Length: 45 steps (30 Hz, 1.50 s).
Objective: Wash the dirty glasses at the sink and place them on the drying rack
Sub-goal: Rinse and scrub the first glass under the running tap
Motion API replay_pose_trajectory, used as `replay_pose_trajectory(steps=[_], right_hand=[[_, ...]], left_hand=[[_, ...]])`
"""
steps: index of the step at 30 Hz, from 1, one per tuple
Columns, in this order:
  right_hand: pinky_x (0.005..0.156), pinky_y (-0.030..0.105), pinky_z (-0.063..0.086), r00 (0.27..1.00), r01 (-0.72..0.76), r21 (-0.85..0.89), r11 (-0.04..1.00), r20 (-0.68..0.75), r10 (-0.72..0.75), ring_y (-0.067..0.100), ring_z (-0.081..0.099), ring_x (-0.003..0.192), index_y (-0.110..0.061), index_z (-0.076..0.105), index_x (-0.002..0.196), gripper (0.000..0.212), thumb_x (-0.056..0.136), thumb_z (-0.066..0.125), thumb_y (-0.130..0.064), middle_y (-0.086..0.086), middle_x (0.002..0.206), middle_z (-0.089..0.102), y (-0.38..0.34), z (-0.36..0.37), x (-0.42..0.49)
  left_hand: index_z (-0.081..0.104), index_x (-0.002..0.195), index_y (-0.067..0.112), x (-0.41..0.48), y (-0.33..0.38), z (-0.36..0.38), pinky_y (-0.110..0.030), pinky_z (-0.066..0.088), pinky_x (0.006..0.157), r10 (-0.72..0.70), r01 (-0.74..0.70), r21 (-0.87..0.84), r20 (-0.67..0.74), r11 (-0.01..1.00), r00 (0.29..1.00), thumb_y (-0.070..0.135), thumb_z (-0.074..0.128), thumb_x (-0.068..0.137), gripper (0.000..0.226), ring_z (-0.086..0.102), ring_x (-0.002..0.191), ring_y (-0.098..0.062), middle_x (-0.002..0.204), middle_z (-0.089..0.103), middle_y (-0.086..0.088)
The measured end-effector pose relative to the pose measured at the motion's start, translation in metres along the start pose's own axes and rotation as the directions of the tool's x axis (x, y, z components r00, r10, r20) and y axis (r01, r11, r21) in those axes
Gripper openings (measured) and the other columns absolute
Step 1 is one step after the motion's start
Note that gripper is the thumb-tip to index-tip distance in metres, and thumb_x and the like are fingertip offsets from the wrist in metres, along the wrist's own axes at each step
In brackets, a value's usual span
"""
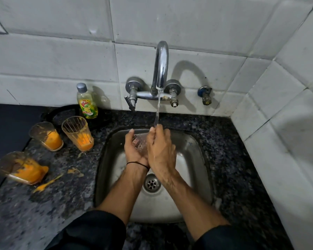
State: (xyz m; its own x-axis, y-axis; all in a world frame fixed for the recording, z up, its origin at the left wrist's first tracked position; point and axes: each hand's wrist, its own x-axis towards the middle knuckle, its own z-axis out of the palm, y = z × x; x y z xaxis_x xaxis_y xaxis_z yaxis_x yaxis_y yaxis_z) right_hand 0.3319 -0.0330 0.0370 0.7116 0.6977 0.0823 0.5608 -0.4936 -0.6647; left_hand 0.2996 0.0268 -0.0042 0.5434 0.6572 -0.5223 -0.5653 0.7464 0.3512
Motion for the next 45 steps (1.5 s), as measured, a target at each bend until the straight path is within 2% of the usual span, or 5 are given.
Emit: replay_pose_trajectory(steps=[11, 20, 33, 39, 45], right_hand=[[0.094, 0.035, 0.047, 0.587, 0.805, 0.001, 0.594, 0.153, -0.795, 0.022, 0.059, 0.096, -0.005, 0.070, 0.094, 0.021, 0.097, 0.059, -0.023, 0.009, 0.101, 0.066, 0.040, -0.015, 0.030], [0.057, 0.022, 0.041, 0.863, -0.468, 0.589, 0.659, 0.145, 0.484, 0.012, 0.061, 0.070, -0.012, 0.075, 0.094, 0.043, 0.105, 0.043, -0.039, -0.002, 0.087, 0.071, -0.012, -0.008, 0.042], [0.121, 0.041, 0.026, 0.445, 0.896, -0.117, 0.429, 0.249, -0.860, 0.034, 0.045, 0.136, -0.001, 0.055, 0.136, 0.051, 0.106, 0.036, -0.036, 0.024, 0.144, 0.051, 0.075, -0.019, 0.055], [0.091, 0.028, 0.051, 0.995, 0.095, 0.474, 0.876, -0.078, -0.066, 0.013, 0.065, 0.108, -0.014, 0.068, 0.121, 0.037, 0.108, 0.038, -0.030, 0.003, 0.117, 0.070, 0.022, 0.004, 0.016], [0.087, 0.039, 0.056, 0.737, -0.673, 0.478, 0.564, 0.489, 0.466, 0.028, 0.069, 0.096, -0.015, 0.070, 0.101, 0.055, 0.104, 0.034, -0.057, 0.014, 0.106, 0.073, 0.000, -0.014, 0.040]], left_hand=[[0.058, 0.071, 0.021, 0.010, 0.016, 0.021, -0.010, 0.047, 0.046, -0.215, 0.176, 0.434, 0.043, 0.884, 0.976, 0.018, 0.025, 0.109, 0.051, 0.059, 0.044, 0.004, 0.058, 0.061, 0.010], [0.060, 0.079, 0.011, 0.017, 0.004, 0.031, -0.020, 0.052, 0.055, -0.065, 0.077, 0.330, -0.048, 0.941, 0.997, 0.029, 0.035, 0.105, 0.040, 0.064, 0.054, -0.016, 0.063, 0.064, -0.005], [0.063, 0.076, 0.012, 0.007, 0.024, 0.039, -0.020, 0.052, 0.046, -0.316, 0.287, 0.449, -0.010, 0.846, 0.949, 0.050, 0.040, 0.101, 0.051, 0.067, 0.051, -0.016, 0.062, 0.066, -0.004], [0.054, 0.063, 0.020, 0.016, 0.006, 0.043, -0.024, 0.043, 0.055, -0.005, 0.039, 0.442, -0.076, 0.896, 0.997, 0.043, 0.051, 0.099, 0.042, 0.053, 0.047, -0.012, 0.054, 0.052, 0.004], [0.071, 0.089, 0.017, 0.016, -0.005, 0.027, -0.038, 0.056, 0.083, 0.341, -0.190, 0.749, -0.051, 0.635, 0.939, 0.072, 0.047, 0.084, 0.060, 0.071, 0.084, -0.020, 0.086, 0.074, -0.004]])
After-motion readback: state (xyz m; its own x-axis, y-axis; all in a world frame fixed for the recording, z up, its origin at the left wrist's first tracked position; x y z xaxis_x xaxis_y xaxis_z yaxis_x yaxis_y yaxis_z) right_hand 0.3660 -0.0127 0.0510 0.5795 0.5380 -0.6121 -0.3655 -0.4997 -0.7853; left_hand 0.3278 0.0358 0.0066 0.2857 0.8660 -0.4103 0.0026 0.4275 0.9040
